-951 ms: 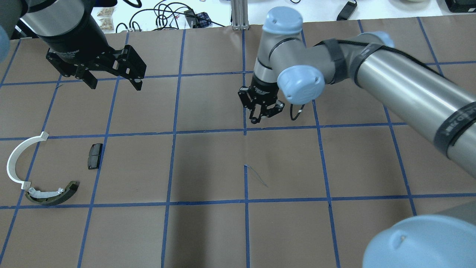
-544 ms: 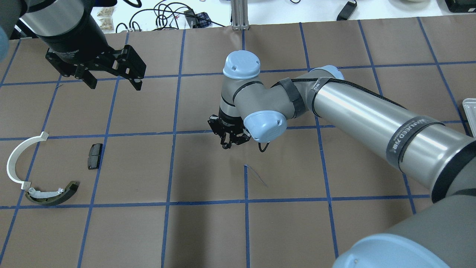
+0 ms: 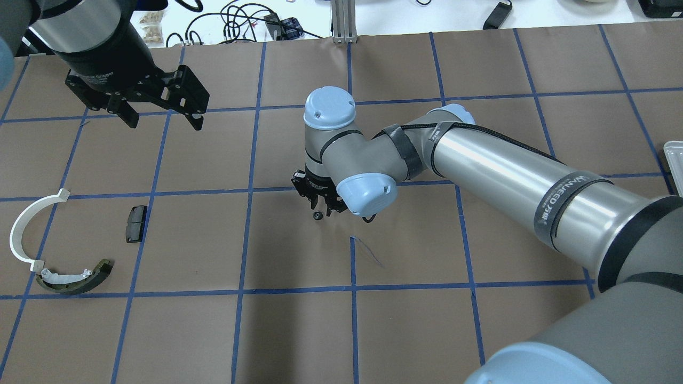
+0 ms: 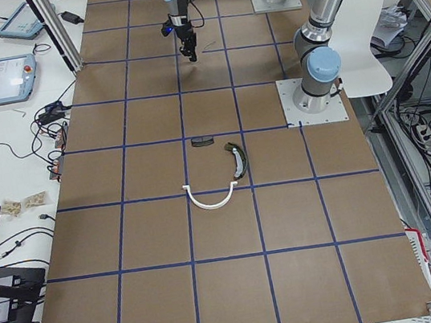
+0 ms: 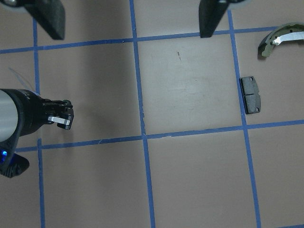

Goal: Place bearing gear from tray to pile

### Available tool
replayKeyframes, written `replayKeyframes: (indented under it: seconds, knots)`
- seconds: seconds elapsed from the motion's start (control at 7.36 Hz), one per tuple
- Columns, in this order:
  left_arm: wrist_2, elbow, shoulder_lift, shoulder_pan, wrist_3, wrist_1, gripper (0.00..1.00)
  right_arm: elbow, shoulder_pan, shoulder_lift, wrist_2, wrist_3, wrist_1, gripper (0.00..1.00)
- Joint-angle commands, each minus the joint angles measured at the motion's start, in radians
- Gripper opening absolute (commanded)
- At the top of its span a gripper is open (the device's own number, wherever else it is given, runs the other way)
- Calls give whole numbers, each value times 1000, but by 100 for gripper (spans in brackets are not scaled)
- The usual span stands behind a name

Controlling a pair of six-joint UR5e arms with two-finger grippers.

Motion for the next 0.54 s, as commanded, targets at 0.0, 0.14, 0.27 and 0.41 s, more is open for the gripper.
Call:
replayKeyframes:
  seconds: [0.0,0.14,0.27,0.41]
  knots:
    - [0,-1,0,5,2,-1,100,-26,-42,-21,-56,-74,-14,100]
    - [0,-2,-2,17,3,-1,100,-17,-113,-62,-50,-129,1,100]
    - [-11,1,-2,25,3,2,100,-15,-216,-107,-42,-247,51,100]
    - [-8,-8,-11,17,-7,-8,100,-15,-334,-150,-52,-426,143,100]
